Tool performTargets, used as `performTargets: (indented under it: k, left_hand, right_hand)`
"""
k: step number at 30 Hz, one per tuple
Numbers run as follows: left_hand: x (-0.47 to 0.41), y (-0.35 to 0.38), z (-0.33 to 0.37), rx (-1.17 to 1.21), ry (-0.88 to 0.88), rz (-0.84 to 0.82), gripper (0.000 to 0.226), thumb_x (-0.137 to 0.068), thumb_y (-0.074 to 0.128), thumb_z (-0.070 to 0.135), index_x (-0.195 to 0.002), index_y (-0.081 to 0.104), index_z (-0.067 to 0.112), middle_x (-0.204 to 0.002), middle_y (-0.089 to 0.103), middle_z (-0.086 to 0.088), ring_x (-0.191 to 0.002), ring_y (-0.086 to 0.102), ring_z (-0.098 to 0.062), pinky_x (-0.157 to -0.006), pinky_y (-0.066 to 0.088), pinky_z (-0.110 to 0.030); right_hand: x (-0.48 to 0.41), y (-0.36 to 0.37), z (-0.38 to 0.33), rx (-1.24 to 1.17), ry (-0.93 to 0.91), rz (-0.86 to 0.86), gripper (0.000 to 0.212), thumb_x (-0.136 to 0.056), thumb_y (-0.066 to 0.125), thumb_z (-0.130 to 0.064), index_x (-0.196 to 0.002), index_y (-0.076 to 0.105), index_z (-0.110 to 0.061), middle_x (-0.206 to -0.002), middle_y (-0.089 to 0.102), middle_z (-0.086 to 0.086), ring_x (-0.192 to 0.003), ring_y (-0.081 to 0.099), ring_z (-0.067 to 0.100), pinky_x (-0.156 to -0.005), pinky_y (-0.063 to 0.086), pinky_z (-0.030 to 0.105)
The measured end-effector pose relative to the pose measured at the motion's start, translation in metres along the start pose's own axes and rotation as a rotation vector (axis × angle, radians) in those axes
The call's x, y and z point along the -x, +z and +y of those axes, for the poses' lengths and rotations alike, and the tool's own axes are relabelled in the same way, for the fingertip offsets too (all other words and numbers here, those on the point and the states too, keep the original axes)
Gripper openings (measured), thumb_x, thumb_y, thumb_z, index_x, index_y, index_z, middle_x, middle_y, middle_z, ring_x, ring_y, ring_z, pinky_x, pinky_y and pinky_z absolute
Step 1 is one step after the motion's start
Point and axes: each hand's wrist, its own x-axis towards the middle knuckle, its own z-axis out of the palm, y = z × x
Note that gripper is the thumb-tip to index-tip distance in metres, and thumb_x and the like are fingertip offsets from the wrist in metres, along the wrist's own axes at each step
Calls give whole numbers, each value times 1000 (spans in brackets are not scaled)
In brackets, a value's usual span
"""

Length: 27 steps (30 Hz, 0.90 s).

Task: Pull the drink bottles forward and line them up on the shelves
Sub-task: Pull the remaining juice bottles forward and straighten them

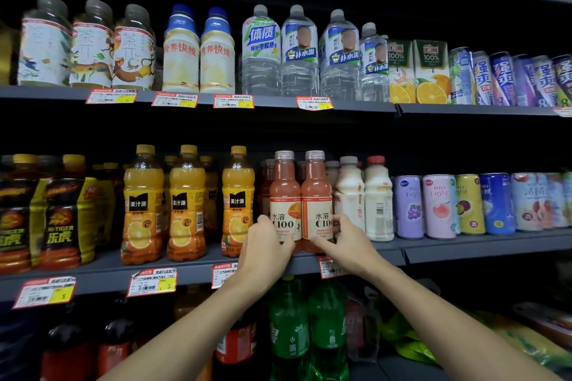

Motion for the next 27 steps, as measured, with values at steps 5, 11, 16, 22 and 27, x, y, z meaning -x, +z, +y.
performTargets:
  k: [5,11,16,22,27]
  left_hand:
    - [3,4,-1,28,10,6,35,-90,68,27,-112,45,12,-113,65,-8,-101,66,-23,-75,57,-30]
    - [-2,10,3,122,-93,-63,54,-83,77,26,-120,38,16,-118,63,-5,-104,65,-22,-60,53,-20]
    - [-5,10,1,-7,-96,-68,56,-80,80,37,-117,47,11,-118,61,-8,-110,62,-25,-81,57,-33]
    - [-12,2,1,-117,-43,-155,65,-72,87,42,-117,54,10,-117,62,-8,-108,62,-25,-87,57,-40]
    - [-19,-1,2,-144,-16,-187,73,-67,90,41,-117,46,13,-118,61,-7,-111,61,-26,-88,56,-40]
  right_hand:
    - [-1,-2,4,-21,-9,-4,77,-76,76,-62,-133,44,-22,-119,65,-9,-103,63,4,-90,51,27]
    - [-4,-3,4,-41,-28,-74,75,-82,69,-45,-147,40,-20,-131,64,-6,-117,61,11,-104,48,37]
    - [-4,-4,11,-37,-71,-83,79,-80,78,-49,-143,42,-18,-127,65,-7,-113,62,8,-99,49,28]
    - [-18,-21,8,72,-92,-229,78,-69,85,-57,-134,54,-26,-120,67,-14,-98,64,-3,-84,53,18]
    - [-28,-26,10,142,-126,-253,102,-57,88,-65,-141,50,-22,-128,66,-10,-105,64,3,-92,53,23]
